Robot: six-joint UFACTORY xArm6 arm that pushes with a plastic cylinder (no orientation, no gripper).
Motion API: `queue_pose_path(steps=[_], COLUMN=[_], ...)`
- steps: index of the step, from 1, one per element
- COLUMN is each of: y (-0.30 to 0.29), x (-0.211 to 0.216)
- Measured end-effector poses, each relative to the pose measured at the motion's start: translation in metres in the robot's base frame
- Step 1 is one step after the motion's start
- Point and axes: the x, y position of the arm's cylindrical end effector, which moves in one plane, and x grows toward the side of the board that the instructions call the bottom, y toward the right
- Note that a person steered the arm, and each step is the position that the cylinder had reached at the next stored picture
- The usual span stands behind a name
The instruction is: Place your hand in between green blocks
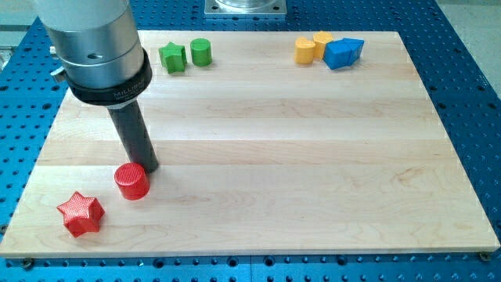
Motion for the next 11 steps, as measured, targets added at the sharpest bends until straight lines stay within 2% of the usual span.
queue_pose_path(steps=[2, 3, 6, 7, 8, 10, 11], y=[-0.019, 0.008, 0.142, 0.093, 0.042, 0.038, 0.039], x=[0.022, 0.001, -0.281, -0.310, -0.285, -0.194, -0.176])
